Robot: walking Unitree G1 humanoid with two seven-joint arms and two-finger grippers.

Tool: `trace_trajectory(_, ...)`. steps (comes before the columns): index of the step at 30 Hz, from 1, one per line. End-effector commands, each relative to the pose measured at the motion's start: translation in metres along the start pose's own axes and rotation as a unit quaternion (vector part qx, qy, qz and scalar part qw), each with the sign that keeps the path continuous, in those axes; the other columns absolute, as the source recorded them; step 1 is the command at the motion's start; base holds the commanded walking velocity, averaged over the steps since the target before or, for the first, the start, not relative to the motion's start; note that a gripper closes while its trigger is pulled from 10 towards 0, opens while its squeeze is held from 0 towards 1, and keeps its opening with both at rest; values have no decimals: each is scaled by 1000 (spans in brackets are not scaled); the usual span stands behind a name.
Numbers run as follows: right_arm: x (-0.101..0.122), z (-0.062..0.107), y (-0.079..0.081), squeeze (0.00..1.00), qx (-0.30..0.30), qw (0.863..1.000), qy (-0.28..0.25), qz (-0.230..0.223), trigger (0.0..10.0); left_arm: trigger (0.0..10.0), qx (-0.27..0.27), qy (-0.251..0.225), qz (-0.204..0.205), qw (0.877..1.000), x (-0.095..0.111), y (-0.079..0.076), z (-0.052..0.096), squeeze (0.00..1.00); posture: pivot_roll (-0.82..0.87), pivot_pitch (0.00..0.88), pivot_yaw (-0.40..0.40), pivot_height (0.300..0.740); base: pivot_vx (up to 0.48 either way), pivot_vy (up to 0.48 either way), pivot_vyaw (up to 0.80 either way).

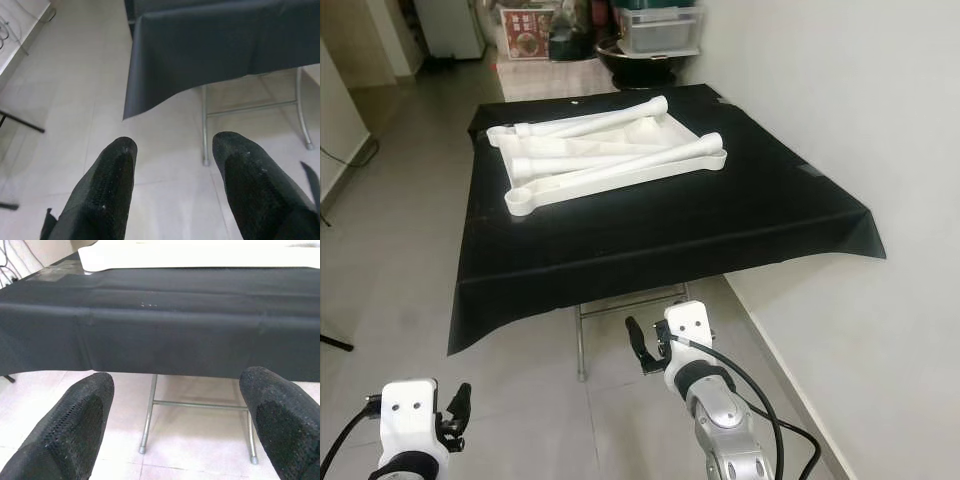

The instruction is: Building children table

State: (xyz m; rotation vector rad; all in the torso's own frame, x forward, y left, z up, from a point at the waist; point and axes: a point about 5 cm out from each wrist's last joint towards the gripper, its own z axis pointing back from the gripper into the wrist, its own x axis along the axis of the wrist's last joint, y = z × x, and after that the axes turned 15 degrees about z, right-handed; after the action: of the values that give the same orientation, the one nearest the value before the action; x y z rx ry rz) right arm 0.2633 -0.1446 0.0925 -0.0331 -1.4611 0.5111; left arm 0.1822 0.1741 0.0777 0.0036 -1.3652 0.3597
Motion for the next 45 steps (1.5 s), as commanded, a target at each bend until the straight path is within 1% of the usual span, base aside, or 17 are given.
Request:
trace_trajectory(1, 6, -4, 0, 0, 6, 1000, -19, 7, 10000, 10000, -7, -25, -13, 1000, 9, 0, -4, 0, 24, 0, -13, 740, 0, 0, 800)
trace_trajectory(4, 18, -12, -4, 0, 14, 999, -46, 17, 10000, 10000, -18, -81, -43, 996, 31, -5, -14, 0, 17, 0, -9, 740, 0, 0, 800)
trace_trajectory(6, 24, -17, -8, 0, 8, 998, -53, 20, 10000, 10000, -37, -93, -47, 994, 41, -9, -17, 0, 10, 0, -5, 740, 0, 0, 800)
trace_trajectory(9, 26, -20, -10, 0, 5, 998, -56, 22, 10000, 10000, -45, -96, -47, 993, 44, -11, -18, 0, 6, 0, -5, 740, 0, 0, 800)
trace_trajectory(12, 37, -30, -15, 0, -14, 997, -73, 19, 10000, 10000, -74, -102, -55, 990, 54, -18, -26, 0, -11, 0, 19, 740, 0, 0, 444)
trace_trajectory(15, 38, -32, -14, 0, -14, 997, -77, 21, 10000, 10000, -83, -98, -51, 990, 54, -20, -28, 0, -11, 0, 23, 740, 0, 0, 0)
trace_trajectory(17, 37, -35, -10, 0, -9, 997, -78, 29, 10000, 10000, -96, -84, -30, 991, 48, -23, -30, 0, -17, 0, 43, 740, 0, 0, 0)
trace_trajectory(18, 37, -35, -10, 0, -9, 997, -78, 29, 10000, 10000, -96, -84, -30, 991, 48, -23, -30, 0, -17, 0, 43, 740, 0, 0, 0)
trace_trajectory(19, 37, -39, -9, 0, -4, 996, -79, 30, 10000, 10000, -102, -80, -21, 991, 45, -25, -33, 0, -24, 0, 47, 740, 0, 0, 0)
trace_trajectory(23, 37, -40, -9, 0, -2, 996, -79, 31, 10000, 10000, -105, -80, -20, 991, 45, -26, -34, 0, -23, 0, 47, 740, 0, 0, 0)
trace_trajectory(25, 36, -46, -10, 0, -3, 997, -72, 25, 10000, 10000, -107, -80, -14, 991, 45, -29, -40, 0, -34, 0, 37, 740, 0, 0, 0)
trace_trajectory(28, 34, -48, -11, 0, -3, 998, -67, 18, 10000, 10000, -115, -75, -17, 990, 43, -32, -44, 0, -46, 0, 49, 740, 0, 0, 0)
trace_trajectory(34, 30, -50, -13, 0, -8, 998, -62, 7, 10000, 10000, -129, -71, -13, 989, 42, -35, -46, 0, -52, 0, 57, 740, 0, 0, 0)
trace_trajectory(36, 26, -51, -13, 0, -8, 999, -47, -7, 10000, 10000, -134, -74, -9, 988, 43, -36, -47, 0, -53, 0, 58, 740, 251, 0, -800)
trace_trajectory(40, 26, -53, -14, 0, -7, 999, -51, -7, 10000, 10000, -129, -86, -15, 988, 45, -36, -47, 0, -49, 0, 54, 740, 356, 0, -738)
trace_trajectory(43, 27, -53, -13, 0, -6, 999, -54, 2, 10000, 10000, -129, -88, -15, 988, 46, -36, -48, 0, -46, 0, 53, 740, 428, 0, 0)
trace_trajectory(45, 26, -55, -12, 0, 1, 999, -49, 0, 10000, 10000, -129, -89, -14, 988, 46, -36, -48, 0, -43, 0, 51, 740, 433, 0, -681)
